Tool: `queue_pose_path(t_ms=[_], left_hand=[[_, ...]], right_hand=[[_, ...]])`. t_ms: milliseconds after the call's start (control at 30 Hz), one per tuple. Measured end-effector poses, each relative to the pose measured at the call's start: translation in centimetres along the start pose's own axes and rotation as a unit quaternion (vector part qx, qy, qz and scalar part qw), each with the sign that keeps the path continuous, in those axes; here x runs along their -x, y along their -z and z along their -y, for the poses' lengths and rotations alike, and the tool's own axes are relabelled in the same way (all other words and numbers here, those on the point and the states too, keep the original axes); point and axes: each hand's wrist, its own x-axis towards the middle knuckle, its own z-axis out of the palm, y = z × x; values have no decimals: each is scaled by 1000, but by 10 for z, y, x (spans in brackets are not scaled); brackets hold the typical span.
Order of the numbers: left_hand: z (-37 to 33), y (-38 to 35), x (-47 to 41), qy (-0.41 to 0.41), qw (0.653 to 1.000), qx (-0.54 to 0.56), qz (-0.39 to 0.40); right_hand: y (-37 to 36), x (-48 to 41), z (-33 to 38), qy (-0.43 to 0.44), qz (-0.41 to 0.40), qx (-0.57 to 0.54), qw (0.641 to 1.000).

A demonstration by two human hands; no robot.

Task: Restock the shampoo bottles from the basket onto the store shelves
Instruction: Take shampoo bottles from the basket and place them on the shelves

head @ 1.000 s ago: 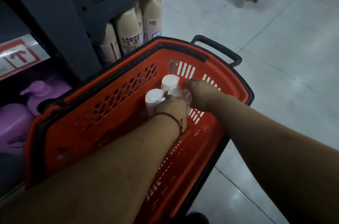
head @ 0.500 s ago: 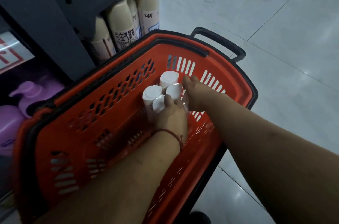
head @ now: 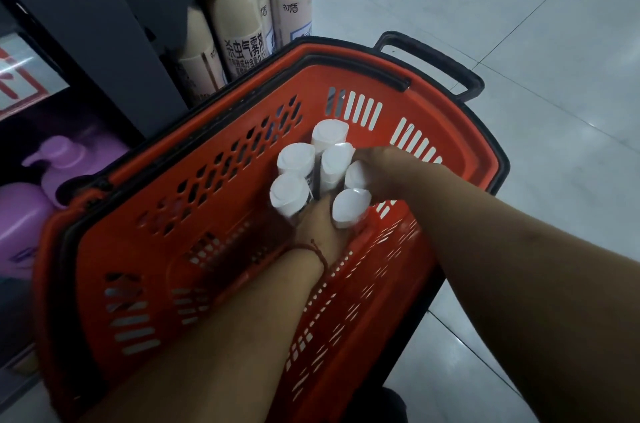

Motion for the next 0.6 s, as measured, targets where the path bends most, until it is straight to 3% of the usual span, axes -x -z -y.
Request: queue_pose_path(t_ms=[167, 333, 500, 600], left_hand=[[4, 2, -2, -8, 1000, 28, -1], [4, 35, 18, 23, 999, 27, 17], [-17, 97, 52, 20, 999, 32, 14], [-40, 140, 80, 3, 999, 48, -4]], right_hand=[[-1, 3, -2, 16, -13, -27, 999], [9, 33, -4, 20, -72, -149, 986], [41, 97, 15, 25, -182, -232, 955], [60, 150, 27, 30, -245, -317, 916]])
